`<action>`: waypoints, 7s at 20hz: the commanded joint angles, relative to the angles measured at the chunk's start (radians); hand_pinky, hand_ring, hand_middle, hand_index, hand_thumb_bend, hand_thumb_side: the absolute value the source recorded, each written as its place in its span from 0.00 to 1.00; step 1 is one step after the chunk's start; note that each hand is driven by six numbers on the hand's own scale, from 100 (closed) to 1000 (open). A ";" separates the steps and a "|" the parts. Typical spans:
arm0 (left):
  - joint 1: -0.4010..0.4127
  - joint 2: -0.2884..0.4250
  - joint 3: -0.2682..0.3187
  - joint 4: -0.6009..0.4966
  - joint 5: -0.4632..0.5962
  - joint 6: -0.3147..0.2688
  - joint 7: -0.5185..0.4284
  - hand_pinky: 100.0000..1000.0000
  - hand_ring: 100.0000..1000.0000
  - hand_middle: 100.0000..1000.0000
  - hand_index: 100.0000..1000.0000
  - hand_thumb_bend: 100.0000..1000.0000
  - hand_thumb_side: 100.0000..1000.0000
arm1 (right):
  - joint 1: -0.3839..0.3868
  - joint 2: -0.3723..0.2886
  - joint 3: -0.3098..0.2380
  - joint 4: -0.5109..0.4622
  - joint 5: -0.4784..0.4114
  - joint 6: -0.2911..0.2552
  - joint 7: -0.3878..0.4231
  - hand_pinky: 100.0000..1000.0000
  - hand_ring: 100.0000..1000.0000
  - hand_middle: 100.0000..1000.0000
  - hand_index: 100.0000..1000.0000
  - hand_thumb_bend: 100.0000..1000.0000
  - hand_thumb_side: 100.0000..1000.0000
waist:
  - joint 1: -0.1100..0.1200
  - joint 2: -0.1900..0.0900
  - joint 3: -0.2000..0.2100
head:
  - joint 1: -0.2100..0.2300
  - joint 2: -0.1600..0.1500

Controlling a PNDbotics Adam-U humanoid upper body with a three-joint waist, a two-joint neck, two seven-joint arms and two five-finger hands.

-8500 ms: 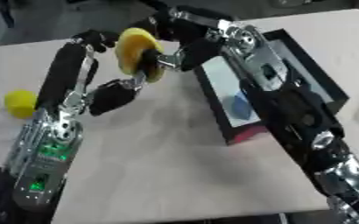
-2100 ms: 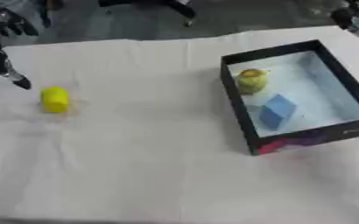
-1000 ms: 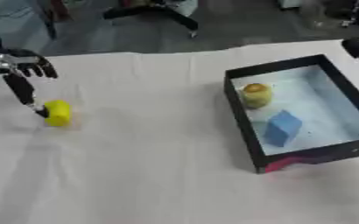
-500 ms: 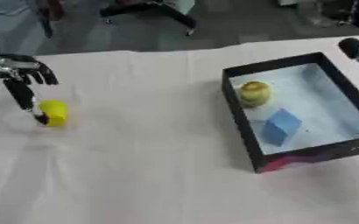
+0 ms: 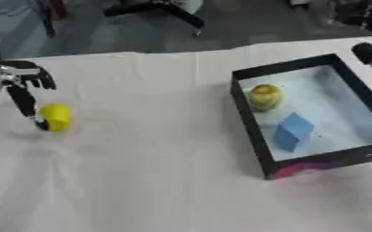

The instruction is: Pick up the objects with one hand, pass them to the other hand, and then place them into the box on the other side of the table.

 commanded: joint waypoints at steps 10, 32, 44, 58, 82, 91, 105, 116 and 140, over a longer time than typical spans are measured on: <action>-0.004 0.009 0.025 0.047 -0.102 0.036 0.067 0.81 0.84 0.74 0.77 0.65 0.00 | -0.021 -0.010 -0.003 -0.020 0.012 -0.002 0.009 1.00 1.00 0.76 1.00 0.11 0.00 | -0.007 0.009 -0.009 | 0.021 -0.018; -0.018 0.006 0.003 -0.033 -0.028 -0.007 0.092 0.78 0.75 0.64 0.54 0.23 0.00 | -0.013 -0.009 -0.007 -0.014 0.002 0.005 0.005 1.00 1.00 0.76 1.00 0.10 0.00 | -0.010 -0.014 -0.004 | 0.005 0.009; 0.047 0.084 -0.100 -0.409 0.335 -0.015 0.099 0.77 0.71 0.60 0.52 0.12 0.00 | -0.011 -0.014 -0.007 -0.014 -0.045 0.021 -0.012 1.00 1.00 0.76 1.00 0.09 0.00 | -0.018 -0.059 0.013 | -0.045 0.040; 0.189 0.076 -0.172 -0.771 0.718 0.076 0.259 0.79 0.68 0.57 0.53 0.00 0.00 | -0.030 0.006 0.017 -0.055 -0.085 0.076 0.050 1.00 1.00 0.79 1.00 0.01 0.12 | -0.014 -0.088 0.020 | -0.085 0.037; 0.309 -0.080 -0.211 -0.947 0.958 0.157 0.397 0.79 0.63 0.52 0.53 0.00 0.00 | -0.126 0.250 0.152 -0.072 0.017 -0.060 0.029 1.00 1.00 0.80 1.00 0.19 0.00 | -0.008 -0.115 0.030 | -0.156 0.054; 0.304 -0.106 -0.245 -1.018 0.982 0.164 0.413 0.77 0.60 0.51 0.52 0.00 0.00 | -0.160 0.323 0.191 -0.047 0.098 -0.085 0.030 1.00 1.00 0.78 1.00 0.19 0.00 | -0.005 -0.109 0.043 | -0.173 0.058; 0.304 -0.200 -0.276 -1.066 1.009 0.181 0.410 0.77 0.58 0.50 0.52 0.00 0.00 | -0.191 0.384 0.224 -0.020 0.231 -0.117 -0.030 1.00 1.00 0.76 0.96 0.23 0.00 | -0.010 -0.105 0.059 | -0.192 0.056; 0.326 -0.280 -0.277 -1.080 1.025 0.180 0.414 0.77 0.58 0.50 0.53 0.00 0.02 | -0.191 0.406 0.239 0.018 0.376 -0.175 -0.066 0.98 1.00 0.73 0.96 0.29 0.00 | -0.010 -0.105 0.065 | -0.213 0.063; 0.348 -0.307 -0.277 -1.097 0.992 0.176 0.440 0.78 0.59 0.51 0.55 0.00 0.00 | -0.172 0.385 0.245 0.003 0.266 -0.083 -0.142 0.91 1.00 0.38 0.74 0.11 0.00 | -0.024 -0.093 0.088 | -0.183 0.073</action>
